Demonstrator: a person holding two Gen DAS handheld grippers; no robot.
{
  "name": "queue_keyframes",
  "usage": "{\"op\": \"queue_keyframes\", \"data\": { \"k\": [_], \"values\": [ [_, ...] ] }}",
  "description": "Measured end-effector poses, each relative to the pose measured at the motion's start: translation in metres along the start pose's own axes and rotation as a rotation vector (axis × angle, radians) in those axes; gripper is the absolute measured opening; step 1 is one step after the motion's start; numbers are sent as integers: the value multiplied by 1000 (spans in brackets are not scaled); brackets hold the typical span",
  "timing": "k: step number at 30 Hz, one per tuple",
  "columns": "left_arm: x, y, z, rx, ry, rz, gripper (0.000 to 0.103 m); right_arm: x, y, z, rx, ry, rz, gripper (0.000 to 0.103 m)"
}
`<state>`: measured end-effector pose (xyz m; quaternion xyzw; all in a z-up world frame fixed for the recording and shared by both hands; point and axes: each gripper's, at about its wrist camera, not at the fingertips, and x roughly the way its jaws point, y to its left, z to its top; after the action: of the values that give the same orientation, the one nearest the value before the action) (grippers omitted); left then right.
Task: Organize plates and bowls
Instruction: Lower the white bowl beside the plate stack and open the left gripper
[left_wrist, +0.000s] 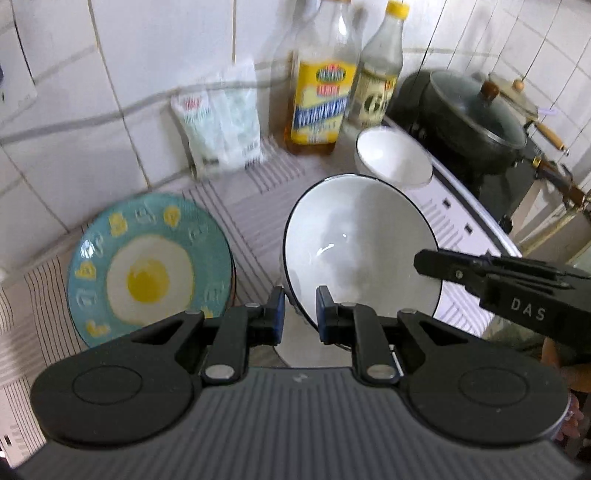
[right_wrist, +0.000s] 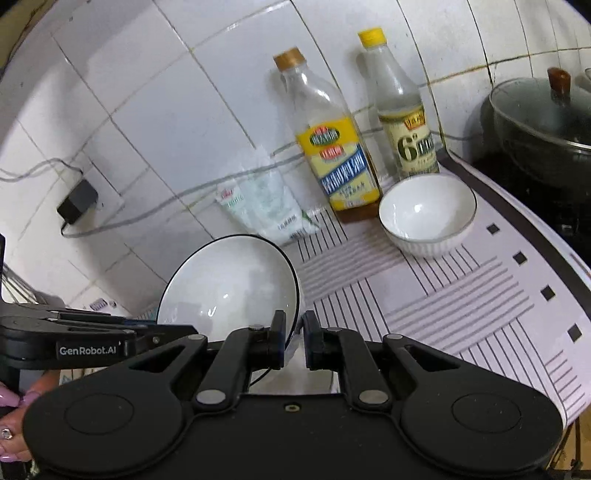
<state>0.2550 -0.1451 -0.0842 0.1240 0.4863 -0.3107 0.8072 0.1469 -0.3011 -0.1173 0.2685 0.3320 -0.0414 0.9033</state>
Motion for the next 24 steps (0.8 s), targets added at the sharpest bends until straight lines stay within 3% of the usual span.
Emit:
{"op": "queue_keyframes", "data": {
  "k": [8, 24],
  "values": [
    [34, 9, -12, -24, 145, 7, 16, 17, -2, -15, -30, 33, 6, 13],
    [65, 15, -4, -50, 277, 24, 17, 48, 6, -23, -203, 127, -97, 12]
  ]
}}
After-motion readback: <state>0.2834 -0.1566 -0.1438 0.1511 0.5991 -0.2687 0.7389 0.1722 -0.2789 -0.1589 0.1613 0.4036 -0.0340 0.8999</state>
